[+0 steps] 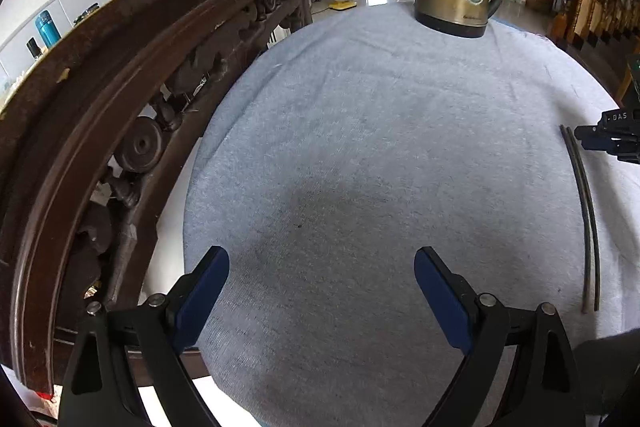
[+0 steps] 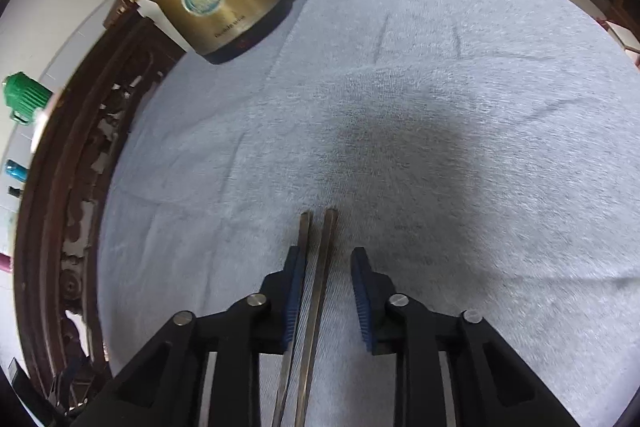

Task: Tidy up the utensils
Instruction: 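Move both grippers to the remaining dark chopsticks and close the right gripper on one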

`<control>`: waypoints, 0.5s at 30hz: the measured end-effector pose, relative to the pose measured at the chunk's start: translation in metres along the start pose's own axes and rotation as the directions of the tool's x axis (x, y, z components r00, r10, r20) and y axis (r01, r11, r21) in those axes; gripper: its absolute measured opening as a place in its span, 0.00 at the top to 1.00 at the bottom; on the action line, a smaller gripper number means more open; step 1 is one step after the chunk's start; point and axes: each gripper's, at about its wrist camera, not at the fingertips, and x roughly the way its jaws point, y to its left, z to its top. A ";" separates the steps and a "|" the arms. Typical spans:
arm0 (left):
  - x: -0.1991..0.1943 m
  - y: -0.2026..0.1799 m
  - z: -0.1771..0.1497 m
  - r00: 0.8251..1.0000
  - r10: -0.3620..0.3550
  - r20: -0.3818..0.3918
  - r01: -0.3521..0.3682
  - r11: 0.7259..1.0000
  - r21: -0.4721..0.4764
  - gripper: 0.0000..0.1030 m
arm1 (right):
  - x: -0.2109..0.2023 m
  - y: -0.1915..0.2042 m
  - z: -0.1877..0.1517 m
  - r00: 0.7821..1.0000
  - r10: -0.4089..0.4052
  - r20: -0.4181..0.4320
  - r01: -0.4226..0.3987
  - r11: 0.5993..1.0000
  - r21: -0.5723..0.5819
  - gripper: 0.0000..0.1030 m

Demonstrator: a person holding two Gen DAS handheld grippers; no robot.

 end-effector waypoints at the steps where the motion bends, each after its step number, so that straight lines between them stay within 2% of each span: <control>1: 0.001 -0.002 0.002 1.000 -0.003 0.002 0.003 1.000 0.002 0.09 | 0.003 0.002 0.000 1.000 0.001 -0.008 -0.001 1.000 -0.003 0.76; 5: 0.001 -0.012 0.013 1.000 -0.020 0.018 0.019 0.999 0.033 0.09 | 0.009 0.015 0.001 0.996 -0.083 0.012 0.084 0.995 -0.061 0.81; 8: 0.000 -0.027 0.028 0.998 -0.049 0.049 0.045 0.996 0.079 0.09 | 0.011 0.024 -0.004 0.989 -0.149 0.028 0.151 0.980 -0.128 0.92; 11: 0.005 -0.045 0.046 0.994 -0.087 0.067 0.078 0.989 0.126 0.09 | 0.006 0.016 -0.009 0.989 -0.148 0.018 0.149 0.980 -0.128 0.92; 12: 0.010 -0.057 0.056 0.990 -0.120 0.068 0.109 0.982 0.154 0.09 | 0.003 0.011 -0.012 0.988 -0.151 0.014 0.151 0.982 -0.116 0.92; 15: 0.024 -0.091 0.076 0.979 -0.203 0.024 0.193 0.958 0.210 0.09 | -0.007 -0.006 -0.018 0.989 -0.145 0.001 0.144 0.986 -0.083 0.92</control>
